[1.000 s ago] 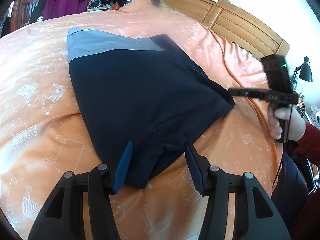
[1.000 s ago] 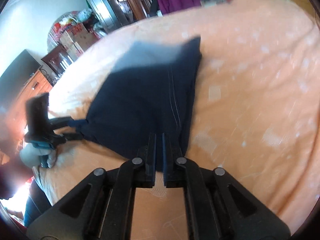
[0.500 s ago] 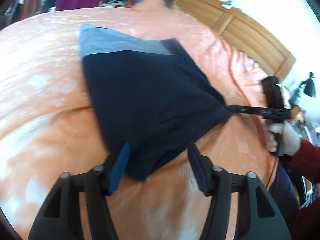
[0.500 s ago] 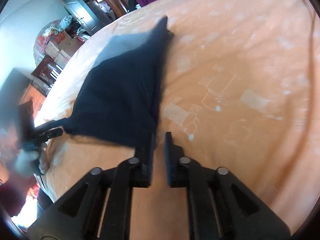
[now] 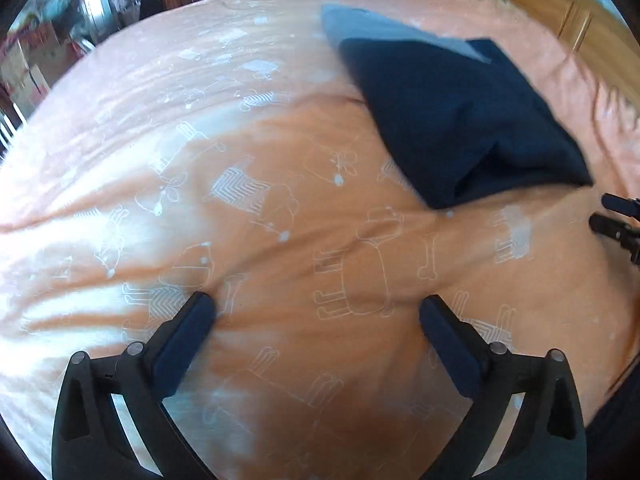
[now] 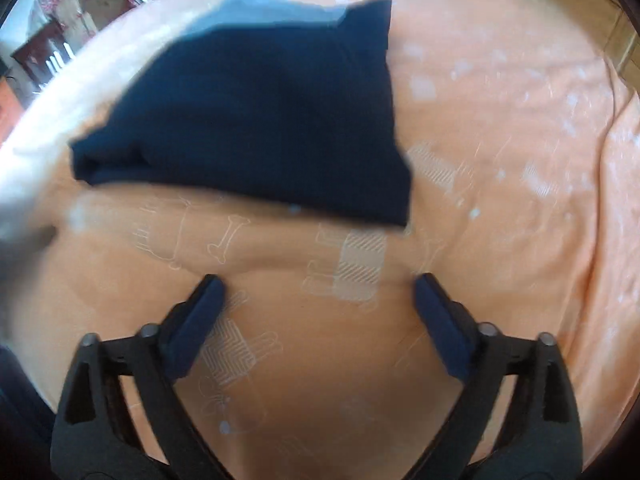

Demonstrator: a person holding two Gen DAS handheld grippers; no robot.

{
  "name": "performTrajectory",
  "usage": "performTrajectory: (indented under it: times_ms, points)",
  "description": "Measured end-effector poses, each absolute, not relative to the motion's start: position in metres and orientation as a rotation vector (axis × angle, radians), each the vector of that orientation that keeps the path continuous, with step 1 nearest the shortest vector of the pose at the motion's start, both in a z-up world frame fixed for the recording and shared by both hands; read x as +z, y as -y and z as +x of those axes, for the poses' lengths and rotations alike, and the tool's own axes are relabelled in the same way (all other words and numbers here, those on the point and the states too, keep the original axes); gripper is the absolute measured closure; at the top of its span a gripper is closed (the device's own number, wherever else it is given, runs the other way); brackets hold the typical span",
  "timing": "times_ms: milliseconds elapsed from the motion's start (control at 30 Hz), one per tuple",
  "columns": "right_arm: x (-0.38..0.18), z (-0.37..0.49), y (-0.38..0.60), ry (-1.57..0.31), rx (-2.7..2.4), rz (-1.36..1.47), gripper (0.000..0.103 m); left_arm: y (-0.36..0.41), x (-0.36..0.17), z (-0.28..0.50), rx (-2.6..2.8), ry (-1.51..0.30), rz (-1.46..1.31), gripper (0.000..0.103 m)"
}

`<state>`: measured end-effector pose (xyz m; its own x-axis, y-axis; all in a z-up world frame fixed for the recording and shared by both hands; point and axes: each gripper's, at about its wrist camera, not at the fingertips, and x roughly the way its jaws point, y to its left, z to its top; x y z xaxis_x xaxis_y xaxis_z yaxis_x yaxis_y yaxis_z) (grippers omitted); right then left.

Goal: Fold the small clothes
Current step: 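Open both grippers and release the folded navy shirt on the bed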

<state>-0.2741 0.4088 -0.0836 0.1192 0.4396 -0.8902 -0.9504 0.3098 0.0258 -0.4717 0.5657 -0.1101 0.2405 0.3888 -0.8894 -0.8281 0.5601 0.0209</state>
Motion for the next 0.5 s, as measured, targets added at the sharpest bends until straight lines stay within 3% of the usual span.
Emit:
performTrajectory:
  times_ms: [500]
  points:
    - [-0.089,-0.258,-0.436,-1.088,0.974,-0.625,0.000,-0.576,-0.116,-0.453,1.002,-0.940,-0.526,0.000]
